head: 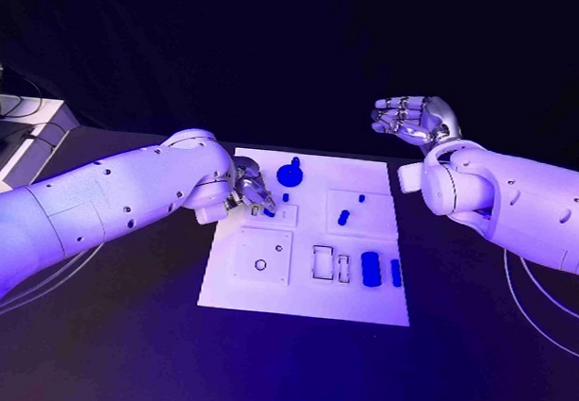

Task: Assemble the parts on the task board

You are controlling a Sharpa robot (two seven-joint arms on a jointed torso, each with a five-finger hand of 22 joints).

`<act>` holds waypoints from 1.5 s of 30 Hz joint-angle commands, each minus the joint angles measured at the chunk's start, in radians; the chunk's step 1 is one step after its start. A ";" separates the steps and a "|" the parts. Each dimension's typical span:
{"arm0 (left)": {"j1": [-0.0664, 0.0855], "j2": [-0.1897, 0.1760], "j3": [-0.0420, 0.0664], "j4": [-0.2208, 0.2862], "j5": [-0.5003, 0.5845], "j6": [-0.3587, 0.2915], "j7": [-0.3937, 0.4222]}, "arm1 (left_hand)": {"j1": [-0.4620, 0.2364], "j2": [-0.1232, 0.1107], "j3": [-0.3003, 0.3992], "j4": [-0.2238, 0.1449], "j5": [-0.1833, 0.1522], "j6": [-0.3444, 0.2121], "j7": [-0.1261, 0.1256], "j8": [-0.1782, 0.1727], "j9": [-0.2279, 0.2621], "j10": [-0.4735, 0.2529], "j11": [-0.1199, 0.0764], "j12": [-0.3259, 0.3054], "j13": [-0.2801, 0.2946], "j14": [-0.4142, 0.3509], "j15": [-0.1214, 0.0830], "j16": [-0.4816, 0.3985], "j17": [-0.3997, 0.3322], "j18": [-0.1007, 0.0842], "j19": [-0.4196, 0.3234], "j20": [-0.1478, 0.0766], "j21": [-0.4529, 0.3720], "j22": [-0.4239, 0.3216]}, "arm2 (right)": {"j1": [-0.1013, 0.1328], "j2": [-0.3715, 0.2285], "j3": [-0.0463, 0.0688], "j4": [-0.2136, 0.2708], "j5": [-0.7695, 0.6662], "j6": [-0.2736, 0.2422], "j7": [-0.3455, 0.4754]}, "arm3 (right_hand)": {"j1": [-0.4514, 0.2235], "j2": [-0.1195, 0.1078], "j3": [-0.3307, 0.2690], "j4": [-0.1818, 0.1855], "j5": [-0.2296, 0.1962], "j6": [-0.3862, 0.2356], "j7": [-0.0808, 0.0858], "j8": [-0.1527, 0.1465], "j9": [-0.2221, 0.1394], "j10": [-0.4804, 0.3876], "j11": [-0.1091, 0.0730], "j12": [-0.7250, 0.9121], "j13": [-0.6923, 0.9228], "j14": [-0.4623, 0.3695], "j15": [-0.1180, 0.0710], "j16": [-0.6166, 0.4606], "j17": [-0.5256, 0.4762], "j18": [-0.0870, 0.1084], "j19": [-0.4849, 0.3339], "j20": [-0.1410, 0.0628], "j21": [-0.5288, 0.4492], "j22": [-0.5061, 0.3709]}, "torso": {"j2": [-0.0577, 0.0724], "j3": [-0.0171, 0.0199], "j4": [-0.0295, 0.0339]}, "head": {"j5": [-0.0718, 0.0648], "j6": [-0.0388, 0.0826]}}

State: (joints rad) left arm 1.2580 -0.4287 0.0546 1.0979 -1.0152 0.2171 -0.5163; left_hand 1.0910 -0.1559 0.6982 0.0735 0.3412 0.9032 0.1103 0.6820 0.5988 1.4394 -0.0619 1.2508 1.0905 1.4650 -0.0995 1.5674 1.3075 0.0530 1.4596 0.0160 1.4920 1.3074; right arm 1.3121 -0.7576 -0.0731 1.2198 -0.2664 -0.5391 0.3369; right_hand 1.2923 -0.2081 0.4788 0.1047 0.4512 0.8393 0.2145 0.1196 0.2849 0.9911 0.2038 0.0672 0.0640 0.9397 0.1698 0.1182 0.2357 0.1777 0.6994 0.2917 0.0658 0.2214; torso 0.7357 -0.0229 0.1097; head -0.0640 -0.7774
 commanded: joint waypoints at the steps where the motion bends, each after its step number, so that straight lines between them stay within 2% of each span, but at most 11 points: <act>1: -0.009 0.005 -0.006 0.001 0.001 0.047 -0.007 | -0.003 0.009 0.032 -0.020 0.009 0.120 -0.110 0.005 0.244 0.006 -0.003 0.006 0.002 0.106 -0.009 0.003 0.263 -0.013 0.002 -0.005 0.000 0.098 | 0.000 0.000 0.000 0.001 -0.005 0.016 0.009 | -0.011 0.001 -0.003 -0.005 0.010 -0.008 0.049 -0.004 -0.002 -0.002 0.005 -0.004 -0.001 -0.001 0.007 -0.006 -0.003 -0.001 -0.006 -0.002 -0.006 -0.004 | 0.000 -0.0002 -0.0001 | -0.001 0.000; 9: -0.009 0.008 -0.006 -0.001 0.003 0.046 -0.006 | -0.027 0.002 0.067 -0.007 0.037 0.125 -0.112 0.002 0.251 0.008 -0.005 0.006 0.006 0.106 -0.010 0.003 0.263 -0.013 0.002 -0.007 0.000 0.099 | 0.000 0.000 0.000 0.001 -0.005 0.018 0.009 | -0.012 0.004 -0.003 -0.009 0.033 -0.006 0.049 -0.006 -0.006 -0.003 0.005 -0.004 -0.001 0.002 0.008 -0.011 -0.009 -0.001 -0.005 -0.002 -0.005 -0.014 | 0.000 0.0000 0.0010 | -0.003 0.002; 17: -0.009 0.011 -0.006 -0.003 0.004 0.046 -0.004 | -0.036 -0.004 0.070 -0.003 0.039 0.126 -0.112 0.002 0.253 0.008 -0.005 0.006 0.006 0.106 -0.010 0.003 0.263 -0.013 0.001 -0.007 -0.001 0.098 | 0.000 0.000 0.000 0.002 -0.005 0.020 0.009 | -0.013 0.004 -0.003 -0.010 0.040 -0.006 0.049 -0.007 -0.007 -0.003 0.005 -0.004 -0.001 0.003 0.008 -0.013 -0.011 -0.001 -0.005 -0.002 -0.005 -0.018 | 0.000 -0.0007 0.0002 | -0.004 0.000; 25: -0.009 0.015 -0.006 -0.006 0.003 0.042 -0.003 | -0.063 -0.027 0.058 0.008 0.028 0.129 -0.114 0.002 0.258 0.007 -0.006 0.002 0.002 0.106 -0.011 0.003 0.263 -0.012 0.000 -0.008 -0.002 0.097 | 0.000 -0.001 0.000 0.003 -0.005 0.021 0.008 | -0.013 0.004 -0.003 -0.010 0.043 -0.006 0.049 -0.007 -0.008 -0.003 0.005 -0.004 -0.001 0.003 0.008 -0.013 -0.012 -0.001 -0.006 -0.002 -0.005 -0.019 | 0.001 -0.0015 0.0004 | -0.009 -0.002; 28: -0.010 0.016 -0.006 -0.007 0.003 0.042 -0.002 | -0.066 -0.029 0.055 0.010 0.026 0.129 -0.114 0.001 0.259 0.007 -0.006 0.001 0.002 0.106 -0.011 0.003 0.263 -0.013 0.001 -0.008 -0.002 0.097 | 0.000 -0.001 0.000 0.004 -0.005 0.021 0.008 | -0.013 0.004 -0.003 -0.010 0.043 -0.006 0.049 -0.007 -0.008 -0.003 0.005 -0.004 -0.001 0.003 0.008 -0.013 -0.012 -0.001 -0.006 -0.002 -0.005 -0.019 | 0.000 -0.0013 0.0007 | -0.010 -0.003; 34: -0.010 0.017 -0.006 -0.009 0.003 0.042 -0.002 | -0.094 -0.045 0.013 0.034 0.013 0.131 -0.116 -0.001 0.263 0.005 -0.007 -0.003 -0.002 0.106 -0.013 0.003 0.263 -0.012 -0.002 -0.010 -0.004 0.094 | 0.000 -0.002 0.000 0.005 -0.005 0.022 0.009 | -0.013 0.004 -0.003 -0.011 0.044 -0.006 0.050 -0.007 -0.008 -0.003 0.005 -0.004 -0.001 0.002 0.008 -0.014 -0.012 -0.001 -0.006 -0.002 -0.005 -0.020 | 0.000 -0.0008 0.0013 | -0.011 -0.005; 39: -0.010 0.017 -0.006 -0.010 0.003 0.043 -0.001 | -0.104 -0.051 -0.014 0.048 0.007 0.133 -0.117 -0.002 0.265 0.004 -0.008 -0.004 -0.002 0.106 -0.014 0.003 0.263 -0.012 -0.002 -0.011 -0.005 0.094 | 0.000 -0.002 0.000 0.006 -0.006 0.023 0.009 | -0.013 0.004 -0.004 -0.011 0.046 -0.006 0.050 -0.008 -0.008 -0.004 0.006 -0.004 -0.001 0.001 0.008 -0.015 -0.013 -0.001 -0.008 -0.002 -0.005 -0.022 | -0.001 -0.0009 0.0015 | -0.011 -0.006; 45: -0.010 0.017 -0.006 -0.011 0.002 0.045 -0.001 | -0.097 -0.052 -0.022 0.048 0.008 0.132 -0.119 -0.004 0.266 0.003 -0.010 -0.006 -0.004 0.106 -0.015 0.003 0.263 -0.011 -0.003 -0.012 -0.006 0.093 | -0.001 -0.002 0.000 0.006 -0.007 0.024 0.010 | -0.014 0.003 -0.004 -0.012 0.047 -0.006 0.051 -0.008 -0.009 -0.005 0.006 -0.004 -0.001 0.000 0.009 -0.017 -0.014 -0.002 -0.010 -0.002 -0.005 -0.024 | -0.001 -0.0009 0.0010 | -0.011 -0.008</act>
State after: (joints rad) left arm 1.2537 -0.4151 0.0522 1.0862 -1.0150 0.2313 -0.5162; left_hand 0.9889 -0.2054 0.6784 0.1229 0.3520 1.0354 -0.0046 0.6847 0.8653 1.4420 -0.0700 1.2507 1.0869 1.4630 -0.1091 1.5674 1.3074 0.0531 1.4557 0.0123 1.4919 1.3074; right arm 1.3118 -0.7598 -0.0735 1.2239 -0.2668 -0.5325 0.3364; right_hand 1.2869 -0.2028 0.4732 0.0991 0.4919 0.8393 0.2145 0.1156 0.2767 0.9875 0.2073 0.0672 0.0641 0.9421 0.1721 0.1065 0.2222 0.1777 0.6959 0.2880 0.0658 0.1987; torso 0.7349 -0.0237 0.1109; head -0.0754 -0.7849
